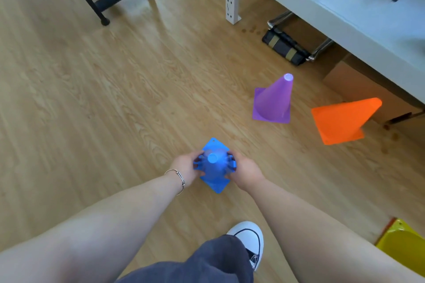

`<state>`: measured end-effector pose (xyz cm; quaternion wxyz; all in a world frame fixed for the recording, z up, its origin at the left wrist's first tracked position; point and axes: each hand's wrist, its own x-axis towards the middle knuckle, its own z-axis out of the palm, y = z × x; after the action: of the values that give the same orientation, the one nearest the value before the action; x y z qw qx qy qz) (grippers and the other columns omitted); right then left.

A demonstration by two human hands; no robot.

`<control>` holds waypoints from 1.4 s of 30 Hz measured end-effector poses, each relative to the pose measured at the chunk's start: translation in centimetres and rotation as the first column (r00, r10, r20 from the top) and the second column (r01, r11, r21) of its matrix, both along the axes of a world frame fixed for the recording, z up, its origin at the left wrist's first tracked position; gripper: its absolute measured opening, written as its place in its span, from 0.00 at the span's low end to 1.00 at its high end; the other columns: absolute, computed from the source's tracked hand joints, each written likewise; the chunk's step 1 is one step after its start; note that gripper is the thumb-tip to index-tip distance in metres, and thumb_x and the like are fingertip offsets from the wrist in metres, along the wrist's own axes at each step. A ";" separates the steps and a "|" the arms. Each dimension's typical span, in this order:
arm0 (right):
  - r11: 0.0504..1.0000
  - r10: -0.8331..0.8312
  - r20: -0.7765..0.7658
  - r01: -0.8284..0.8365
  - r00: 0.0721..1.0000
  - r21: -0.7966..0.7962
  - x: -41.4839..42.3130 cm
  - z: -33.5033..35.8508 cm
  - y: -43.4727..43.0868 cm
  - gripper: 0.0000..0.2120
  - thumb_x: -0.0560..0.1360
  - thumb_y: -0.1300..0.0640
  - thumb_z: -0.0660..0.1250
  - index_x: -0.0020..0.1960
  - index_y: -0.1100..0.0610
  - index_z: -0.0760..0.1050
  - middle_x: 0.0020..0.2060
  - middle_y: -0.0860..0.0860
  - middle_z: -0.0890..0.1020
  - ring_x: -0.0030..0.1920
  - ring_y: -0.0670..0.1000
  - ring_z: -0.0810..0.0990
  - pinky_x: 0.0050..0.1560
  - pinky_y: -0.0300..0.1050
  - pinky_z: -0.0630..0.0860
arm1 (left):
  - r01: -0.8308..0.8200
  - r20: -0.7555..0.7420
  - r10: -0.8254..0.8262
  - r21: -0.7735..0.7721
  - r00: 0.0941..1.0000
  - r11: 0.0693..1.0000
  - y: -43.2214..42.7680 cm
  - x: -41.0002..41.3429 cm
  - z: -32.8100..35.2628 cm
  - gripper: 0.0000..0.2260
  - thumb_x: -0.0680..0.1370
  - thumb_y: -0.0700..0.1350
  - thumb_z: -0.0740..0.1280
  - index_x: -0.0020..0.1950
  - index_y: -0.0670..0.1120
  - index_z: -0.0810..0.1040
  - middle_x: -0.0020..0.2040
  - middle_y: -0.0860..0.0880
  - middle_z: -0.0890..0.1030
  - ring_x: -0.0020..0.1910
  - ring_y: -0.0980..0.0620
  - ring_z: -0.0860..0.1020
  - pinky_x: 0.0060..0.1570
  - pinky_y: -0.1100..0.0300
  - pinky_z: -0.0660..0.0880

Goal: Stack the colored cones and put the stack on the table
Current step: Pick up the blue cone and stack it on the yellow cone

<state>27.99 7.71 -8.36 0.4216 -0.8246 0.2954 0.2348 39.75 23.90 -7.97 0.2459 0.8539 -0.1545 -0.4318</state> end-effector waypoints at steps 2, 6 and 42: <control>1.000 -0.007 -0.005 0.007 1.000 -0.005 -0.3 0.2 -0.5 0.35 0.71 0.59 0.73 0.74 0.53 0.63 0.64 0.57 0.79 0.59 0.60 0.80 0.60 0.53 0.76 | 0.014 -0.005 -0.014 -0.011 1.000 1.000 -0.6 0.2 0.3 0.30 0.71 0.33 0.72 0.71 0.47 0.71 0.61 0.44 0.80 0.57 0.48 0.80 0.58 0.62 0.73; 0.998 -0.055 0.020 0.055 0.998 -0.011 -1.7 1.2 -1.9 0.35 0.71 0.57 0.74 0.74 0.53 0.63 0.65 0.54 0.79 0.61 0.58 0.80 0.61 0.51 0.76 | 0.083 0.031 -0.081 -0.047 0.996 0.995 -2.2 0.4 1.4 0.29 0.70 0.35 0.74 0.69 0.49 0.74 0.60 0.46 0.81 0.56 0.53 0.79 0.59 0.65 0.71; 0.695 -0.672 0.294 0.716 0.680 -0.066 -37.1 21.2 -22.1 0.32 0.68 0.59 0.77 0.70 0.46 0.71 0.61 0.48 0.81 0.59 0.47 0.80 0.59 0.41 0.76 | 0.734 0.327 -0.657 -0.266 0.679 0.625 -33.2 -26.6 20.4 0.29 0.71 0.44 0.75 0.70 0.51 0.72 0.61 0.49 0.80 0.59 0.51 0.79 0.63 0.56 0.74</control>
<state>-9.10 -14.38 12.84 0.4379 -0.7061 0.5514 -0.0746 13.11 -9.34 12.42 0.2010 0.7010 -0.5769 -0.3680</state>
